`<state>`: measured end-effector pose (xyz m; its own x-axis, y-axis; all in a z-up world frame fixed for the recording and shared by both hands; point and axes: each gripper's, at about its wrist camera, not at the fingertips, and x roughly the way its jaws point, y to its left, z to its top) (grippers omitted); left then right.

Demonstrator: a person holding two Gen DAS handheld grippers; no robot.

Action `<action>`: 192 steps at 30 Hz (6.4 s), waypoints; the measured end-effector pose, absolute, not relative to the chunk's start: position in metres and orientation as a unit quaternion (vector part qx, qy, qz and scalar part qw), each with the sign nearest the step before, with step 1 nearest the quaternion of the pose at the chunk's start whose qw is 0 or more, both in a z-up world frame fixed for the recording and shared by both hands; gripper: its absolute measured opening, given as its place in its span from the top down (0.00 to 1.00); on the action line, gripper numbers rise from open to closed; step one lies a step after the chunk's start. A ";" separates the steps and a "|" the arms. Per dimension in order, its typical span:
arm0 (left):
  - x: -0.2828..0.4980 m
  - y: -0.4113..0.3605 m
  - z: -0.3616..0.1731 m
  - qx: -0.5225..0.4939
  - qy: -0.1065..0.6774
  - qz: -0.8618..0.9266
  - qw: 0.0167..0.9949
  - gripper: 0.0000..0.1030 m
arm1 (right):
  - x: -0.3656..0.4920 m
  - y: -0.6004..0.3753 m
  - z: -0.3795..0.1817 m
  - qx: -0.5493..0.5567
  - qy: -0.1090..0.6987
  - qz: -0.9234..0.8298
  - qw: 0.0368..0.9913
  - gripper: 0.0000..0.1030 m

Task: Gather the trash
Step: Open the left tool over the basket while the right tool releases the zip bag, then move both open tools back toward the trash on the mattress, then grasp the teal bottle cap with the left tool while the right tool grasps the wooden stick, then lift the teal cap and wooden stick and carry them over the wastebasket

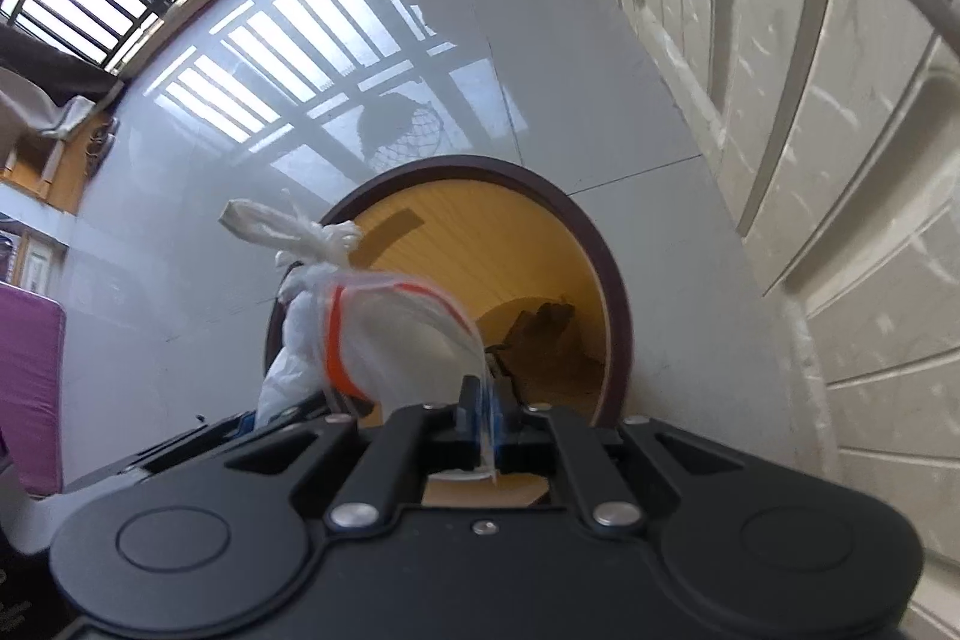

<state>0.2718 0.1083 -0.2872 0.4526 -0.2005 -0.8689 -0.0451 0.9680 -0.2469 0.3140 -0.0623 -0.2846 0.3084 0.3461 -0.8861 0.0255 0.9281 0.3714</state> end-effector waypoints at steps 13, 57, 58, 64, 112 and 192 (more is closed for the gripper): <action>0.285 0.114 -0.305 -0.096 0.550 -0.048 0.828 0.60 | 0.315 -0.063 -0.301 0.157 0.609 0.101 0.771 0.65; 0.223 0.149 -0.227 -0.071 0.564 0.008 0.823 0.00 | 0.276 -0.076 -0.222 -0.009 0.562 0.087 0.823 0.01; 0.220 0.149 -0.224 -0.072 0.563 0.009 0.823 0.00 | 0.274 -0.076 -0.218 -0.009 0.559 0.087 0.825 0.01; 0.205 0.154 -0.205 -0.070 0.552 0.021 0.831 0.00 | 0.261 -0.074 -0.195 -0.019 0.538 0.100 0.837 0.01; 0.159 0.008 0.028 -0.013 0.224 -0.102 0.969 0.00 | 0.158 -0.212 0.027 0.011 0.194 0.059 0.979 0.00; 0.191 -0.168 -0.083 0.187 0.302 -0.447 0.821 0.53 | 0.144 -0.363 -0.082 0.038 0.335 0.034 0.941 0.71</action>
